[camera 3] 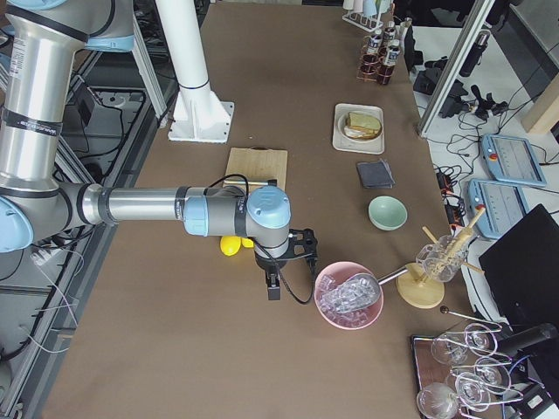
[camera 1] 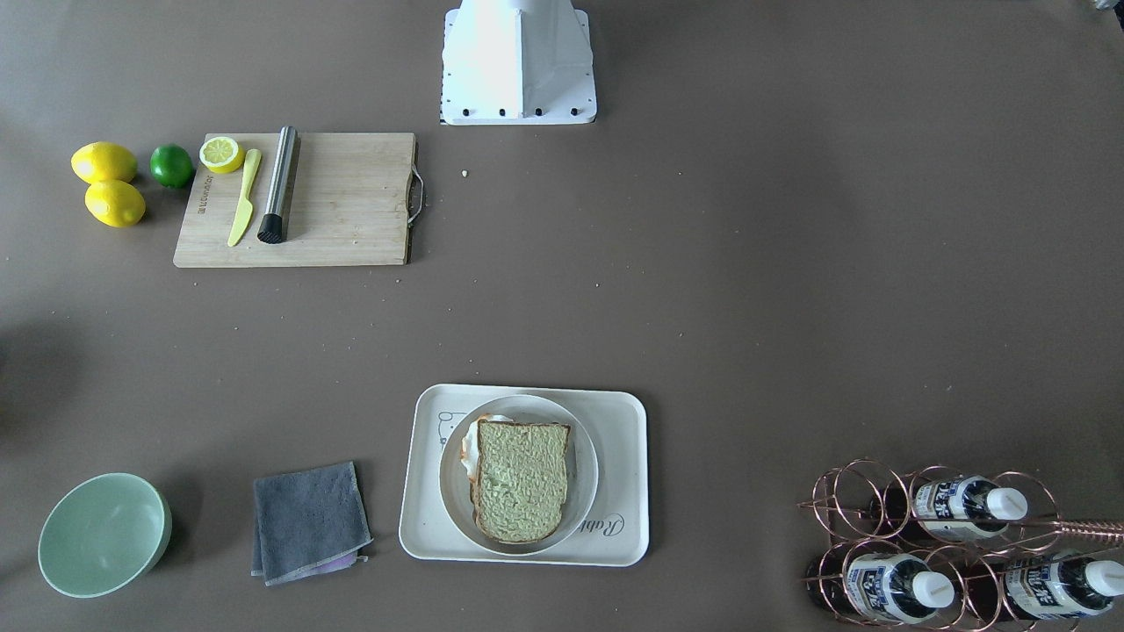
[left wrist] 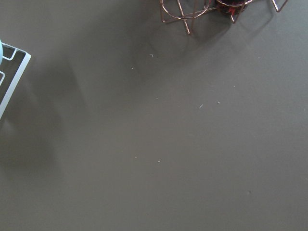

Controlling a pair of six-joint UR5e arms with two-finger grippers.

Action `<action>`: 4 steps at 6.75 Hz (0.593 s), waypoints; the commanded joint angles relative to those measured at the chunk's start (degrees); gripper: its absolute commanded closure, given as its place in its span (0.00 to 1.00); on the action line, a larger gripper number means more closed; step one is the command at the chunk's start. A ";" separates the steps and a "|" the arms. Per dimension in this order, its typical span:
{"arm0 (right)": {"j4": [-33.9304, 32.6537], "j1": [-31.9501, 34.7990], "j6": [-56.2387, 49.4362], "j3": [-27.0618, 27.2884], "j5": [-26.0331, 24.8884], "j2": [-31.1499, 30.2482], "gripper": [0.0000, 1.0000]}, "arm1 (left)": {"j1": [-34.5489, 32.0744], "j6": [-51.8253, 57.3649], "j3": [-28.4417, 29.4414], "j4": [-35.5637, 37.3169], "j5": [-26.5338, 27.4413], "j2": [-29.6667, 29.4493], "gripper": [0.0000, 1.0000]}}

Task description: Make sandwich and place on tray

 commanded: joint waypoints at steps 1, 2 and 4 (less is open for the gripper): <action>0.00 0.00 -0.07 0.00 -0.21 -0.17 0.00 | -0.64 3.37 4.20 -0.46 1.96 1.41 0.03; 0.09 0.00 -0.07 0.00 -0.21 -0.43 0.00 | -0.56 2.93 4.30 -0.90 1.86 1.59 0.03; 0.09 0.00 -1.11 0.00 -0.21 -0.52 0.00 | -0.65 -0.49 4.56 -0.99 0.47 2.56 0.03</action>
